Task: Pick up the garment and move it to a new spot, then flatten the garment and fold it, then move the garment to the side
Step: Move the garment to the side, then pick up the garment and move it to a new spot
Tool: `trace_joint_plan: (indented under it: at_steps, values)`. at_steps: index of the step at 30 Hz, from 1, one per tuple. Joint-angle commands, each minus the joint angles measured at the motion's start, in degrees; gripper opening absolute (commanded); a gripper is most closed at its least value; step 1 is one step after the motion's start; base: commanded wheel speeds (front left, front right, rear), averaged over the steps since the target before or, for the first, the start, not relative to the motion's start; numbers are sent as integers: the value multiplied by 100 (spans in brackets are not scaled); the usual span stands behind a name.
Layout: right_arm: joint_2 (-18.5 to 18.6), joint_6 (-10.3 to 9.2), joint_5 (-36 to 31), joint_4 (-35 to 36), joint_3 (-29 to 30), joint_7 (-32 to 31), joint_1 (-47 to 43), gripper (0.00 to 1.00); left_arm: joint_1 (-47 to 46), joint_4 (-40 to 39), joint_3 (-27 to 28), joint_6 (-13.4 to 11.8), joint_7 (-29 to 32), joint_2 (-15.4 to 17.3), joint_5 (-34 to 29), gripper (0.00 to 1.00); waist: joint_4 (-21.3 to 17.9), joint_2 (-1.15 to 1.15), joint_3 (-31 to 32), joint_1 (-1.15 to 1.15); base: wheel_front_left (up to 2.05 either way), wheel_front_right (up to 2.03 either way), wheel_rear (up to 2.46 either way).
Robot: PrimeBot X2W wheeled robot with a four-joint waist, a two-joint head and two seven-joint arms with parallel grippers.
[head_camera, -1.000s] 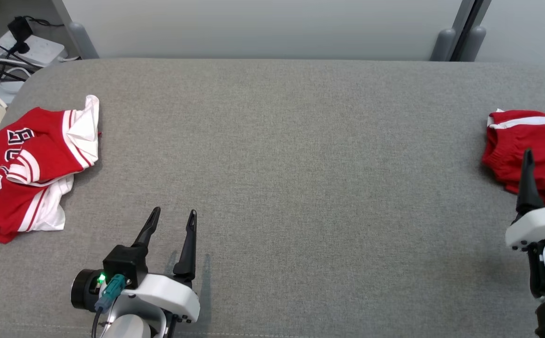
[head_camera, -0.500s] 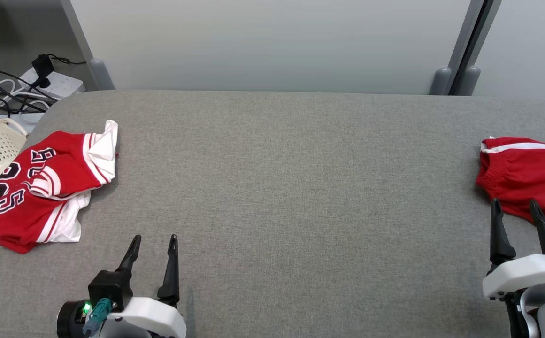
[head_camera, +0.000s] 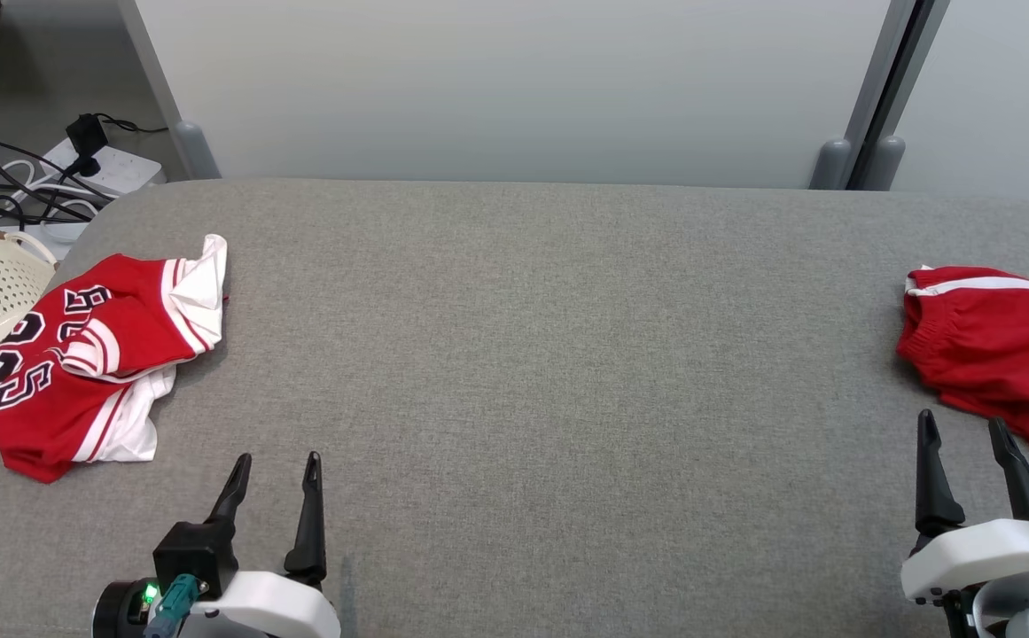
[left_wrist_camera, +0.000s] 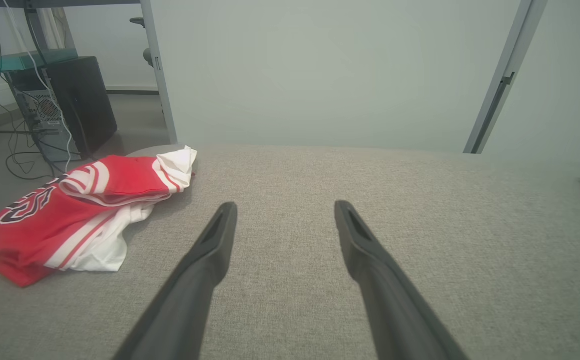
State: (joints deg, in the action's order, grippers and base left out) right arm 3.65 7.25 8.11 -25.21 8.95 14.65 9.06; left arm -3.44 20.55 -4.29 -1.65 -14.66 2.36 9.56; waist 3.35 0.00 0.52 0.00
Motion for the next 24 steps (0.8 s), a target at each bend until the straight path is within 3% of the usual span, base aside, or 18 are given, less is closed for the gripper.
trace_joint_plan:
  at_steps: [1, 17, 24]
  values:
    - [33, 24, -14, 175, -138, 35, 88, 100, -122, -179, 219, -55, -34, 52, -38, 100, -11, 0, -4, 0, 0, 0, 0]
    - [-27, 24, -27, 178, -218, 35, 132, 100, -128, -198, 257, 42, -34, 52, -21, 100, -31, 0, -60, 0, 0, 0, 0]
    - [-29, 24, 17, 219, -464, 35, 121, 100, -148, -183, 249, 31, -34, 52, 42, 100, 270, 0, -106, 0, 0, 0, 0]
